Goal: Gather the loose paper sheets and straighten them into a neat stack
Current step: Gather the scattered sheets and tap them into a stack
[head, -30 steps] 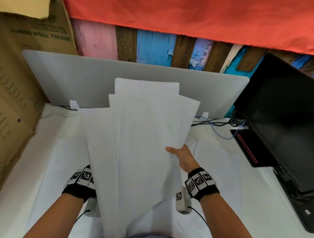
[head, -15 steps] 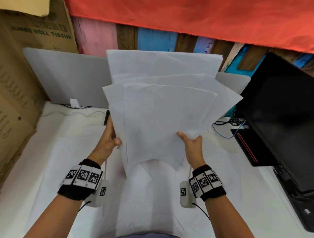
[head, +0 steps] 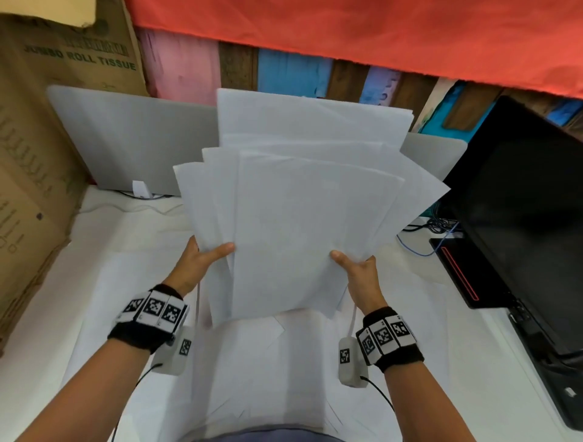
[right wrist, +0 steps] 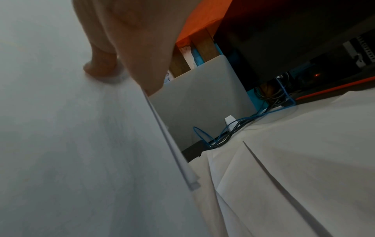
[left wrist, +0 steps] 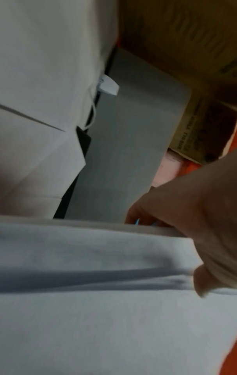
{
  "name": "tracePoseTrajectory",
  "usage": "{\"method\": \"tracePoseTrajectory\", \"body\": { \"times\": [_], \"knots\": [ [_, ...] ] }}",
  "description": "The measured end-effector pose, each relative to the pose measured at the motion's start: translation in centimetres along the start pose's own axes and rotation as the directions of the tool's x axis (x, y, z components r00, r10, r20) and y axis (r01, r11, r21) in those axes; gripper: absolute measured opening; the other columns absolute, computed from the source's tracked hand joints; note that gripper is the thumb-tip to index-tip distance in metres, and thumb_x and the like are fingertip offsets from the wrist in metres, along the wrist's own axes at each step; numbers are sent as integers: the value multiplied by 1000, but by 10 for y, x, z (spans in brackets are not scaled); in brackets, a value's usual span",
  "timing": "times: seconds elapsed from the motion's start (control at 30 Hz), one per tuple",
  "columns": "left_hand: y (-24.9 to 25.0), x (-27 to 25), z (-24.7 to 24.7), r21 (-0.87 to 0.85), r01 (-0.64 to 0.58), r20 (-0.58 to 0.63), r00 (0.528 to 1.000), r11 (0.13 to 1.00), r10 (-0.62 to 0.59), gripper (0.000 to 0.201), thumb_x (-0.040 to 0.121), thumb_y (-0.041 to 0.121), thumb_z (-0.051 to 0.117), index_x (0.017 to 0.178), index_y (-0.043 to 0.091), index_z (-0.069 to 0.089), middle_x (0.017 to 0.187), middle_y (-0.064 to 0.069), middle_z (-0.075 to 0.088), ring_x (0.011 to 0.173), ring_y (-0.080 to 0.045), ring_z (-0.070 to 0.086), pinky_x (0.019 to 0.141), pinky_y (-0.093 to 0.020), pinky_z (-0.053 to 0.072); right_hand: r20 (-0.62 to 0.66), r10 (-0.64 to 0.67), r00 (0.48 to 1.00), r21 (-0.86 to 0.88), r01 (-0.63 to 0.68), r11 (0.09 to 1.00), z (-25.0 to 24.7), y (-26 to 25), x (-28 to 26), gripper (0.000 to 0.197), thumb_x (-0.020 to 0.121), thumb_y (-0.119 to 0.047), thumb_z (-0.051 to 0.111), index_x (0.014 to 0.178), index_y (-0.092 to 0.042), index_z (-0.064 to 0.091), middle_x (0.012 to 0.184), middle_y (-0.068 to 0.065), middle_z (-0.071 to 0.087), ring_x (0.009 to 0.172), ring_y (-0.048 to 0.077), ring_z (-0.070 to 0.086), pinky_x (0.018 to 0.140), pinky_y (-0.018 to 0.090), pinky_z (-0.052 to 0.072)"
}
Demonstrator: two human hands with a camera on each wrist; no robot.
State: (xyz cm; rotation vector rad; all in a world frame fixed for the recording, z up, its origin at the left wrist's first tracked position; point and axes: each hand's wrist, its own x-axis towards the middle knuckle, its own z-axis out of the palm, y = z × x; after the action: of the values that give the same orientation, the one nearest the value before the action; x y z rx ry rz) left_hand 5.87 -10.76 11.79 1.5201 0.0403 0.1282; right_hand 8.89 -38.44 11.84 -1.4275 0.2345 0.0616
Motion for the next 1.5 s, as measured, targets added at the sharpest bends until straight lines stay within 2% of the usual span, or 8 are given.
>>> {"method": "tracePoseTrajectory", "body": {
  "times": [0.33, 0.5, 0.57, 0.67, 1.03, 1.23, 1.37, 1.5],
  "knots": [
    [24, 6, 26, -16, -40, 147, 988, 999, 42, 88, 31, 63, 83, 107, 28, 55, 94, 22, 71, 92, 4, 65, 75, -12, 51, 250, -121, 961, -94, 149, 984, 7, -23, -4, 60, 45, -20, 82, 101, -20, 61, 98, 0, 70, 92, 16, 67, 83, 31, 54],
    [53, 8, 43, -111, -161, -131, 981, 981, 146, 21, 68, 47, 73, 60, 29, 67, 57, 22, 65, 57, 7, 61, 56, -7, 45, 67, -244, 967, 68, 239, 969, 21, -53, -7, 40, 61, -30, 80, 94, -14, 63, 83, -5, 69, 73, 6, 67, 64, 21, 53],
    [64, 9, 52, -84, -213, -281, 942, 973, 182, 41, 88, 34, 57, 47, 30, 55, 44, 22, 51, 45, 7, 46, 52, -8, 36, -8, -298, 955, 116, 297, 948, 29, -67, -11, 16, 86, -30, 62, 73, -20, 61, 69, -9, 64, 67, 6, 62, 64, 20, 50],
    [71, 12, 58, -77, -297, -366, 896, 952, 250, 37, 78, 43, 55, 72, 7, 60, 66, 5, 54, 64, -7, 49, 63, -19, 39, -79, -343, 936, 98, 350, 932, 38, -79, -15, 28, 87, -25, 53, 61, -19, 62, 62, -6, 59, 67, 13, 55, 64, 24, 43],
    [81, 21, 72, -80, -241, -531, 831, 967, 163, 23, 83, 11, 56, 101, 26, 55, 87, 3, 54, 76, -1, 51, 75, -14, 40, -55, -394, 918, 19, 395, 918, 37, -80, -14, 20, 72, -26, 51, 60, -27, 67, 63, -15, 61, 65, 3, 53, 59, 15, 41],
    [45, 7, 53, -76, -268, -380, 898, 960, 221, 31, 90, 20, 51, 119, 20, 39, 95, 12, 53, 81, 13, 55, 83, -12, 44, 161, -257, 953, -79, 272, 959, 15, -55, -9, 9, 85, -15, 63, 93, -20, 62, 89, -8, 65, 74, -4, 64, 69, 15, 52],
    [-5, -11, 52, 44, -45, -199, 978, 998, 53, 46, 85, 12, 63, 127, 11, 47, 117, 1, 61, 102, 0, 61, 96, -31, 50, 134, -11, 991, -247, 44, 968, 16, -9, -8, 41, 78, -4, 69, 116, -8, 55, 104, 5, 62, 97, 22, 62, 68, 15, 53],
    [-3, -13, 52, -40, -125, -244, 963, 991, 111, 36, 87, 11, 60, 111, 33, 47, 112, 14, 59, 97, 12, 59, 83, -11, 49, 69, -65, 996, -146, 74, 986, 14, -10, -3, 28, 79, -3, 68, 103, -11, 58, 94, -1, 64, 81, 12, 64, 60, 11, 52]
  ]
}}
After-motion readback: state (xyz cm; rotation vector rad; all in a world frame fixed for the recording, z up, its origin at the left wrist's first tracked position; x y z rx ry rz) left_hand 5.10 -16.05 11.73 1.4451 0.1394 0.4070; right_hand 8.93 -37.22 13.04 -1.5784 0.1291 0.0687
